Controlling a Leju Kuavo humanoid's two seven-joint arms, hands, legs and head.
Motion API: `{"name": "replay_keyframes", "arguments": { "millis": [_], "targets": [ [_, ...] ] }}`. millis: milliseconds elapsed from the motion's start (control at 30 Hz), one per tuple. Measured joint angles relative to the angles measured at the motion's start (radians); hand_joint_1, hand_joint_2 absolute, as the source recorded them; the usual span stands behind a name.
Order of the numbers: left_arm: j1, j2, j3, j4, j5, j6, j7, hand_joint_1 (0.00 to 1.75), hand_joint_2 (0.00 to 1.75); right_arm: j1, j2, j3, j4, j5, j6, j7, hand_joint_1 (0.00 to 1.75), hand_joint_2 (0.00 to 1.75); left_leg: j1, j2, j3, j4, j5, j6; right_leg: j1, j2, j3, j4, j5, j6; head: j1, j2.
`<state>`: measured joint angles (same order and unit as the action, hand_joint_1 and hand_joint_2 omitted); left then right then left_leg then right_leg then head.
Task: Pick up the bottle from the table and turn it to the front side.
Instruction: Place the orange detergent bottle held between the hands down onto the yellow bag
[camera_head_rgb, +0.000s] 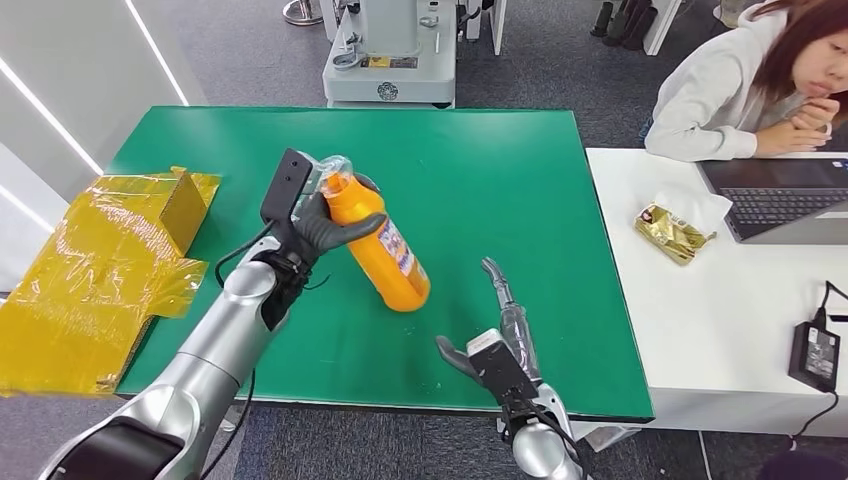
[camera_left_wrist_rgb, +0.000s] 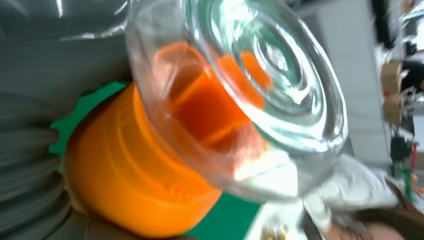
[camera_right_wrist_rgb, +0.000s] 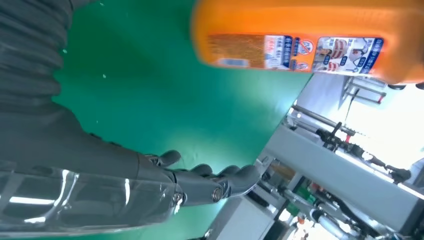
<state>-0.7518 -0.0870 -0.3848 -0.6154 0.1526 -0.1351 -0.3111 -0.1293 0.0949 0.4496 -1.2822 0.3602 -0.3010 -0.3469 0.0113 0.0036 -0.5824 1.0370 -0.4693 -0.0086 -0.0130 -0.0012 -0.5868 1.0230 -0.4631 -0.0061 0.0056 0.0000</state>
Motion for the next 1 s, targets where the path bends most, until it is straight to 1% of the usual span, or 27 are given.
{"name": "replay_keyframes", "arguments": {
  "millis": [200,333,367,467,533,600,733,1000],
  "targets": [
    [-0.053,0.043,-0.004,-0.002,-0.257,0.171,-0.049,1.75,1.75,0.014,-0.012,-0.004,-0.082,-0.007,0.012,-0.010,0.00,1.75,0.000,0.000,0.000,0.000,0.000,0.000,0.000,0.000,0.000,0.000,0.000,0.000,0.000,0.000],
    [-0.074,0.060,-0.006,-0.003,-0.344,0.218,-0.058,1.75,1.75,0.016,-0.017,-0.004,-0.114,-0.010,0.015,-0.017,0.00,1.75,0.000,0.000,0.000,0.000,0.000,0.000,0.000,0.000,0.000,0.000,0.000,0.000,0.000,0.000],
    [-0.076,0.063,-0.008,-0.003,-0.378,0.242,-0.061,1.75,1.75,0.017,-0.018,-0.004,-0.121,-0.011,0.015,-0.020,0.00,1.75,0.000,0.000,0.000,0.000,0.000,0.000,0.000,0.000,0.000,0.000,0.000,0.000,0.000,0.000],
    [-0.091,0.079,-0.024,-0.004,-0.535,0.368,-0.062,1.75,1.75,0.022,-0.022,-0.003,-0.151,-0.019,0.013,-0.029,0.00,1.75,0.000,0.000,0.000,0.000,0.000,0.000,0.000,0.000,0.000,0.000,0.000,0.000,0.000,0.000],
    [-0.108,0.096,-0.037,-0.004,-0.639,0.451,-0.046,1.75,1.75,0.027,-0.026,-0.003,-0.175,-0.026,0.012,-0.033,0.00,1.75,0.000,0.000,0.000,0.000,0.000,0.000,0.000,0.000,0.000,0.000,0.000,0.000,0.000,0.000],
    [-0.120,0.112,-0.047,-0.004,-0.713,0.499,-0.029,1.75,1.75,0.033,-0.032,-0.004,-0.196,-0.030,0.012,-0.035,0.00,1.75,0.000,0.000,0.000,0.000,0.000,0.000,0.000,0.000,0.000,0.000,0.000,0.000,0.000,0.000],
    [-0.126,0.133,-0.051,-0.004,-0.763,0.516,-0.020,1.75,1.75,0.044,-0.042,-0.003,-0.222,-0.038,0.012,-0.039,0.00,1.75,0.000,0.000,0.000,0.000,0.000,0.000,0.000,0.000,0.000,0.000,0.000,0.000,0.000,0.000],
    [-0.126,0.145,-0.054,-0.004,-0.778,0.522,-0.013,1.75,1.75,0.049,-0.050,-0.003,-0.237,-0.042,0.012,-0.040,0.00,1.75,0.000,0.000,0.000,0.000,0.001,0.000,0.000,0.000,0.000,0.000,0.000,0.000,0.000,0.000]
  ]
}}
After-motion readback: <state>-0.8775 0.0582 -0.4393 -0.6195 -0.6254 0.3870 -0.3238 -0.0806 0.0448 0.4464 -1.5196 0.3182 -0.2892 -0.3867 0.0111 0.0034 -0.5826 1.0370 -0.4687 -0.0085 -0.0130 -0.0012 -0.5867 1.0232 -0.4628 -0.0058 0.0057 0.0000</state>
